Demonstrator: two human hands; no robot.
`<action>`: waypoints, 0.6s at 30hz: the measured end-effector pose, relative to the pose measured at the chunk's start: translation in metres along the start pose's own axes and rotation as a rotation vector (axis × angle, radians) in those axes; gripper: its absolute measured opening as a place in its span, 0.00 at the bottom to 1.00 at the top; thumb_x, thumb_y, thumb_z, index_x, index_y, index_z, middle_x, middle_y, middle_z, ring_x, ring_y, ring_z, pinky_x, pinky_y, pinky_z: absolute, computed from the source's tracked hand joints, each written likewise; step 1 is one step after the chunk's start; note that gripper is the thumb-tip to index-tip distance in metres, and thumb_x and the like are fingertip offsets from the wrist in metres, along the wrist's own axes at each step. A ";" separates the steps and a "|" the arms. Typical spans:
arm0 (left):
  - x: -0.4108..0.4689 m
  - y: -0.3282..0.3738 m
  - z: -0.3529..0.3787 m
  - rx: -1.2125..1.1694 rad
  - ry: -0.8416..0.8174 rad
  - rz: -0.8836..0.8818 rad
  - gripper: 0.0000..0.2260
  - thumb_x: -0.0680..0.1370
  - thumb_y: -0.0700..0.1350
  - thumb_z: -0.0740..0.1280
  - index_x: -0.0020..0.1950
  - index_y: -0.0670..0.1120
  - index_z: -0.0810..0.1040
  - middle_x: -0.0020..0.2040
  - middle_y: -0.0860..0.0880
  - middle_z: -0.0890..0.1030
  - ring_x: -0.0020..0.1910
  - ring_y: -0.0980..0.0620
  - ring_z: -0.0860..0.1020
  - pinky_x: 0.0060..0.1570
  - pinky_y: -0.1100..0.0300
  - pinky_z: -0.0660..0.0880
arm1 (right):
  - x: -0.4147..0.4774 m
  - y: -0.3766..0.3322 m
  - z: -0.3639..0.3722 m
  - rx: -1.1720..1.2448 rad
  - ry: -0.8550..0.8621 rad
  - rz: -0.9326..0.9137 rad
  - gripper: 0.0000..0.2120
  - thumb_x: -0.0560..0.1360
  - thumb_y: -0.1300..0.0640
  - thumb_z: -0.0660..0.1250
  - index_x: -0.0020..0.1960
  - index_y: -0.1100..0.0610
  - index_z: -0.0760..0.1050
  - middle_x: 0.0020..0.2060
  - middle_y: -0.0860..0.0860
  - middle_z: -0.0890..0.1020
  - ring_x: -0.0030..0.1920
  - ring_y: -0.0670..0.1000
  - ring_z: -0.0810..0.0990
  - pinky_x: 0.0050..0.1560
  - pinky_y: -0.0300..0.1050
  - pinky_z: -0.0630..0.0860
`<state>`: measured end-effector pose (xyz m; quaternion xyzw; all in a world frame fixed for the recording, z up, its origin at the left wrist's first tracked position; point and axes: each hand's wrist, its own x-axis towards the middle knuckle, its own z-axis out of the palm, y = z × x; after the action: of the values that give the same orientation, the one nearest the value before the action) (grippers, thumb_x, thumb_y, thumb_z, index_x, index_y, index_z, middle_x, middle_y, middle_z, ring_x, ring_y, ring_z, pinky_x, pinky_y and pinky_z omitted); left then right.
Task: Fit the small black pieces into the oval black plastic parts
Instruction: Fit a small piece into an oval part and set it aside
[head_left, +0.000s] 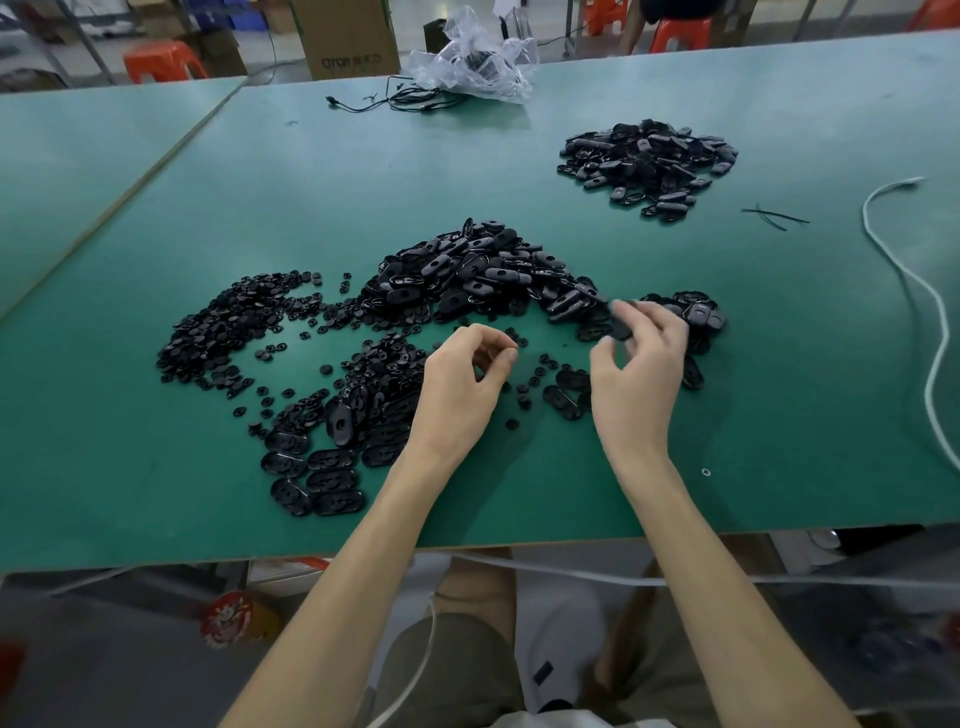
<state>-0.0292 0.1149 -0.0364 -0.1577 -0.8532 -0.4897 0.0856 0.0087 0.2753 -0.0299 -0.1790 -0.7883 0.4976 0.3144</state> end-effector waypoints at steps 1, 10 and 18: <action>0.000 0.000 0.000 0.001 -0.004 -0.002 0.02 0.82 0.42 0.70 0.52 0.49 0.81 0.46 0.54 0.81 0.45 0.62 0.77 0.47 0.73 0.71 | 0.000 0.000 -0.001 0.002 0.027 0.036 0.20 0.81 0.66 0.65 0.72 0.64 0.74 0.70 0.54 0.69 0.70 0.49 0.71 0.74 0.41 0.67; -0.002 0.003 -0.001 0.028 -0.032 0.002 0.02 0.81 0.41 0.71 0.51 0.48 0.82 0.47 0.52 0.81 0.47 0.62 0.77 0.48 0.73 0.71 | 0.001 0.003 0.000 -0.161 0.023 0.043 0.27 0.80 0.68 0.65 0.78 0.66 0.66 0.82 0.56 0.56 0.81 0.56 0.54 0.77 0.46 0.62; -0.001 0.003 0.000 0.045 -0.009 0.009 0.02 0.82 0.41 0.71 0.52 0.47 0.83 0.47 0.52 0.82 0.46 0.61 0.77 0.48 0.72 0.71 | -0.007 0.004 0.005 -0.404 -0.125 -0.119 0.07 0.80 0.54 0.71 0.57 0.52 0.81 0.54 0.48 0.78 0.63 0.54 0.71 0.64 0.49 0.61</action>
<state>-0.0273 0.1161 -0.0345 -0.1620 -0.8637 -0.4691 0.0874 0.0104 0.2700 -0.0371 -0.1604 -0.8991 0.3204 0.2514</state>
